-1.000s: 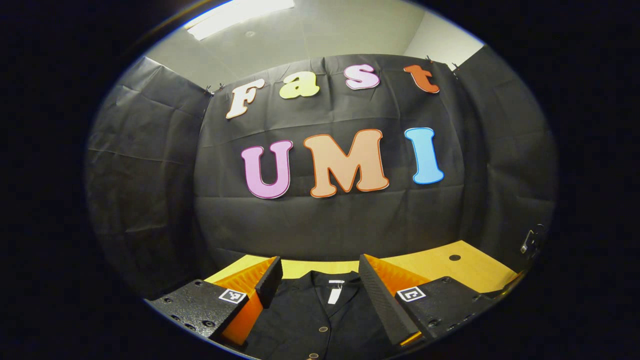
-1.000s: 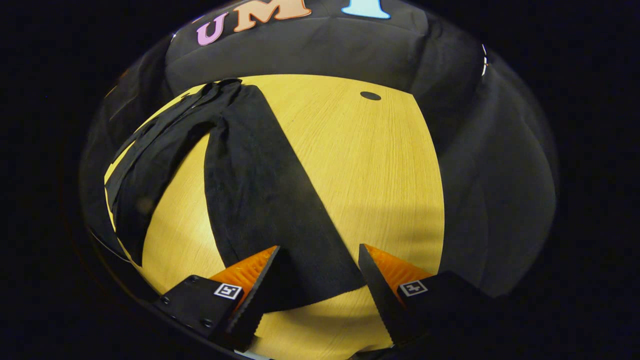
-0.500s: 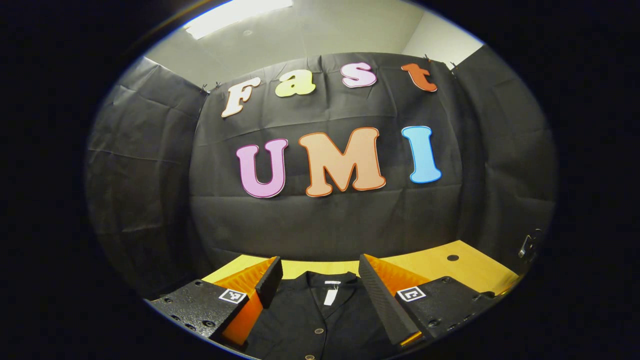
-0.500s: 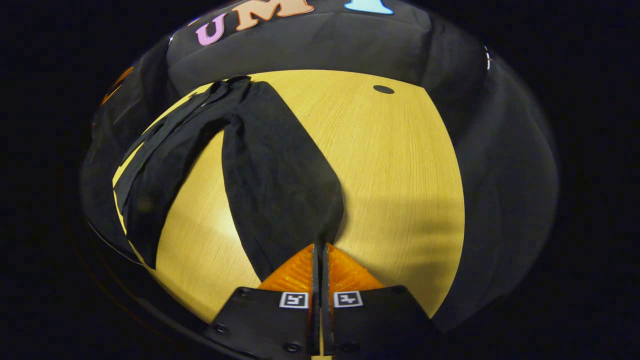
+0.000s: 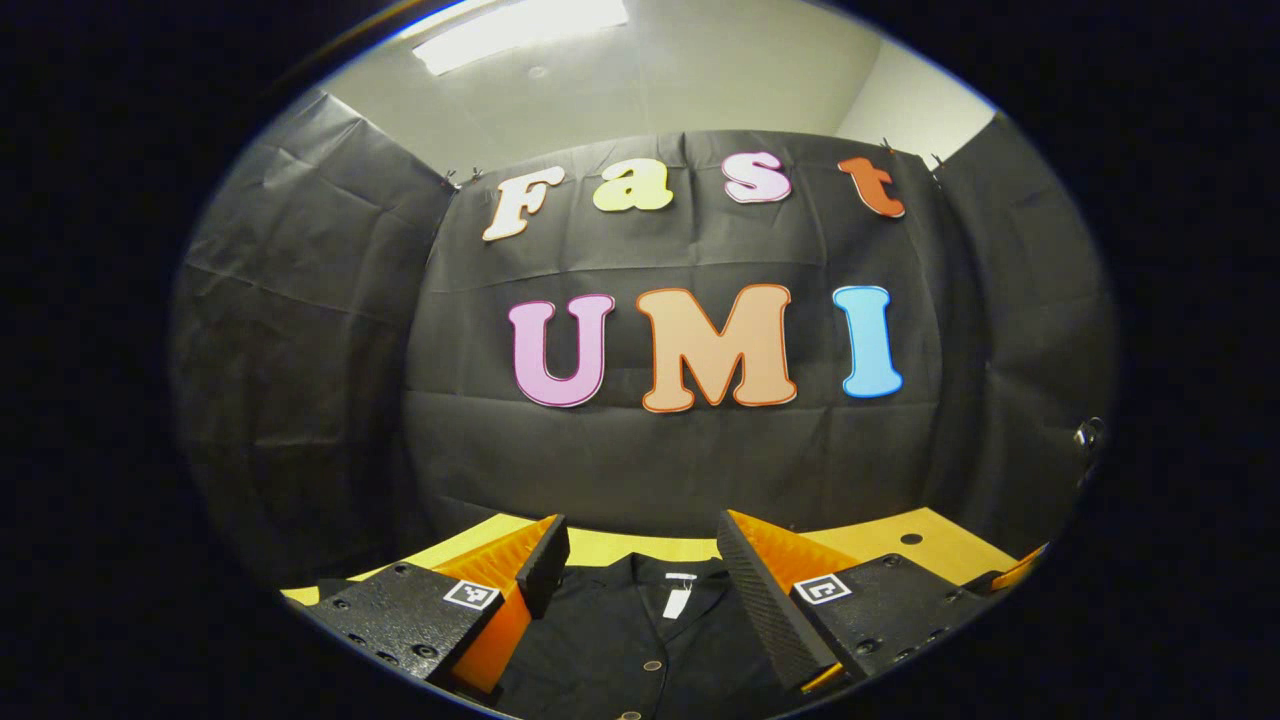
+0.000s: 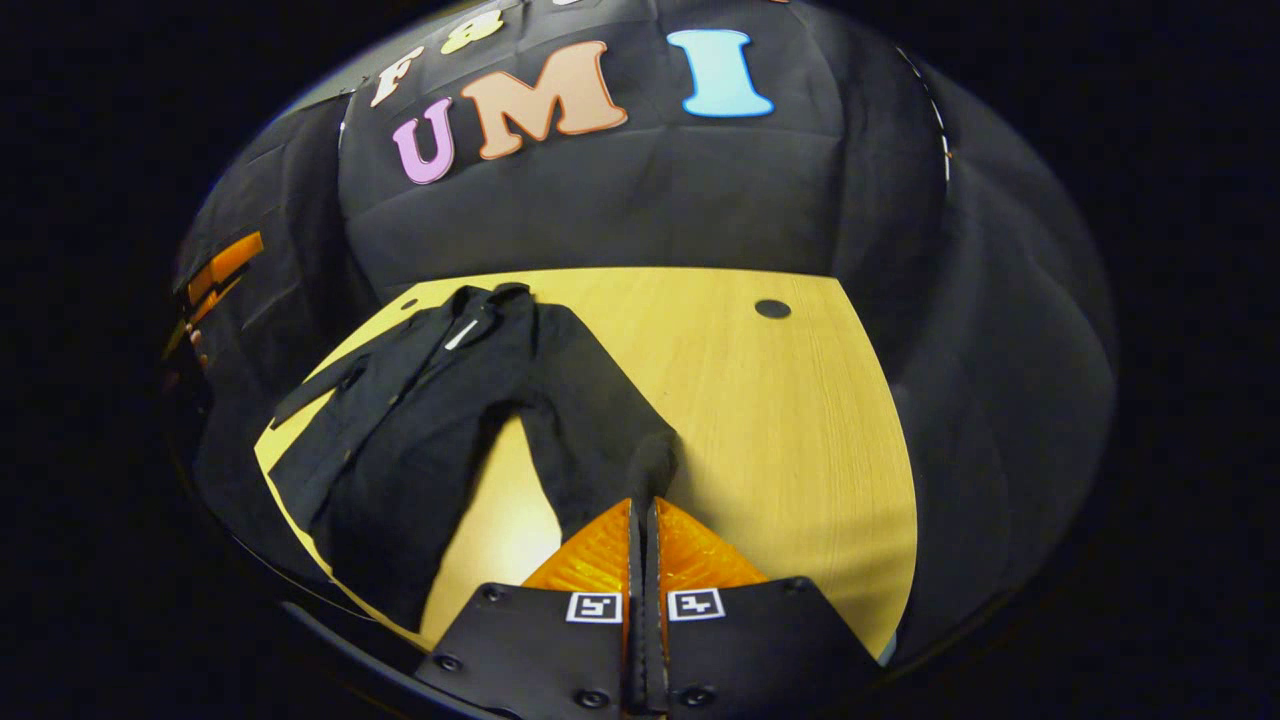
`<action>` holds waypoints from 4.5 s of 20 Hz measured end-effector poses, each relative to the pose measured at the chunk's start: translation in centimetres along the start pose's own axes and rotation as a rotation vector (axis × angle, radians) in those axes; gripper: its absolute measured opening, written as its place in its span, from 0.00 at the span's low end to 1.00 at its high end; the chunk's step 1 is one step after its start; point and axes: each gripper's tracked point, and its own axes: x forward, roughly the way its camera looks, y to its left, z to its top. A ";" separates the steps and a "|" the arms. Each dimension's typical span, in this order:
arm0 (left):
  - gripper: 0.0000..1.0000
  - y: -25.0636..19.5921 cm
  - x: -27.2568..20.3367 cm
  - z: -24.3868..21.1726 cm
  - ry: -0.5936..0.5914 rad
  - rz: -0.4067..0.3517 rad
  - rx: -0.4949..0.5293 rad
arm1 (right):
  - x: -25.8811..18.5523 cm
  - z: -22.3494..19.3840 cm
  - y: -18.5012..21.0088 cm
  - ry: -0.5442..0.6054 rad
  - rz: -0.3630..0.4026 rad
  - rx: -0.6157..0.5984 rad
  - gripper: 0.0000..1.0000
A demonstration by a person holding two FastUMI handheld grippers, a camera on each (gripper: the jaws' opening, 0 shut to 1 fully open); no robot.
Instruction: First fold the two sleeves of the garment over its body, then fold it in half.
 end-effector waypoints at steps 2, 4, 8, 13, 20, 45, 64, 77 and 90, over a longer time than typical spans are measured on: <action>0.96 1.5 0.2 -0.3 0.020 0.000 0.005 | -1.0 2.4 2.7 -0.044 0.012 -0.014 0.02; 0.91 3.3 -0.1 0.6 -0.010 -0.002 0.003 | -1.4 4.3 6.2 -0.075 0.048 -0.032 0.02; 0.91 7.7 0.3 0.8 -0.022 -0.013 0.020 | -1.0 8.1 12.6 -0.138 0.076 -0.069 0.02; 0.95 14.9 0.7 1.1 -0.019 0.022 0.030 | 0.7 11.8 20.8 -0.190 0.133 -0.061 0.02; 0.95 22.6 1.8 0.2 -0.010 0.054 0.026 | 3.2 15.3 28.5 -0.211 0.168 -0.057 0.00; 0.96 39.1 4.2 -5.6 0.092 0.126 -0.012 | 20.7 17.3 48.7 -0.037 0.213 -0.207 0.02; 0.93 39.7 6.2 -12.2 0.248 0.021 -0.012 | 4.7 26.7 44.1 -0.574 0.061 -0.167 0.96; 0.94 41.8 3.8 -25.1 0.602 -0.025 0.056 | 4.4 21.9 41.1 -0.450 -0.004 -0.117 0.94; 0.96 43.7 1.5 -33.6 0.869 -0.004 -0.008 | 5.3 20.8 41.1 -0.391 -0.004 -0.111 0.94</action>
